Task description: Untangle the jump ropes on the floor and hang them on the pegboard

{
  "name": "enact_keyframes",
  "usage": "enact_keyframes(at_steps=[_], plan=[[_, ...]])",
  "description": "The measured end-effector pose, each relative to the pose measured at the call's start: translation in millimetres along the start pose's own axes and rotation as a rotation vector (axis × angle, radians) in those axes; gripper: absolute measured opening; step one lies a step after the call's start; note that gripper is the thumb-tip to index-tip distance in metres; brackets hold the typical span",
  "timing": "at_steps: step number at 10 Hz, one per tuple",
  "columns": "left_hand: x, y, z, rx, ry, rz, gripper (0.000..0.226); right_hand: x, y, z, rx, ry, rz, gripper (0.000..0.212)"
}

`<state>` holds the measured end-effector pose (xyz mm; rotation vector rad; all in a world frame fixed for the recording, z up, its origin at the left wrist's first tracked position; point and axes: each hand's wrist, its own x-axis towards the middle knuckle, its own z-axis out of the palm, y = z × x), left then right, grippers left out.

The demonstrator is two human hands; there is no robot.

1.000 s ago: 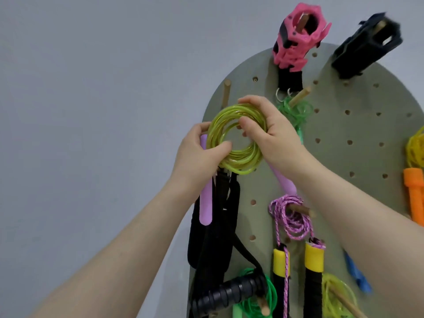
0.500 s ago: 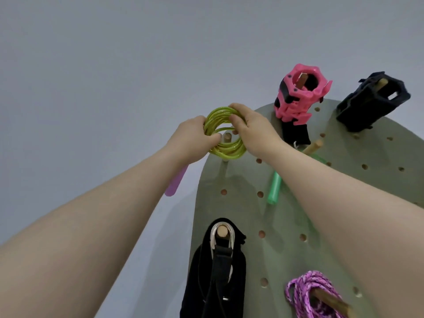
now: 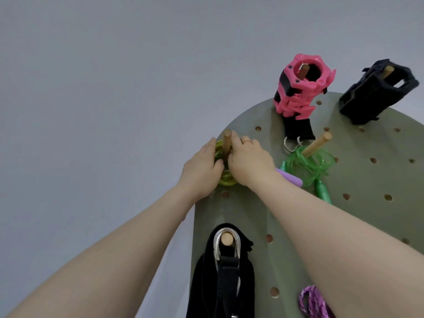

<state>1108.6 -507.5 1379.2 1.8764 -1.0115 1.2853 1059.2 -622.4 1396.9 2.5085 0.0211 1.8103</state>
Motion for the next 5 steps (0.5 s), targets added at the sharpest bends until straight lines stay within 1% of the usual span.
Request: enact_keyframes(at_steps=[1, 2, 3, 4, 5], plan=[[-9.3, 10.1, -4.2, -0.196, -0.024, -0.055, 0.052, -9.9, 1.2, -4.4, 0.207, -0.187, 0.025, 0.075], [-19.0, 22.6, -7.0, -0.386, -0.066, -0.125, 0.038, -11.8, 0.6, -12.8, 0.52, -0.285, 0.151, 0.074], [-24.2, 25.0, -6.1, -0.367, -0.079, -0.157, 0.063, -21.1, -1.4, -19.5, 0.538, -0.273, 0.242, 0.074], [-28.3, 26.4, -6.6, -0.383, -0.003, -0.174, 0.075, -34.6, 3.7, -31.3, 0.495, -0.181, 0.243, 0.073], [-29.9, 35.3, -12.9, -0.356, 0.059, -0.147, 0.078, -46.8, 8.6, -44.3, 0.399, -0.136, 0.174, 0.07]])
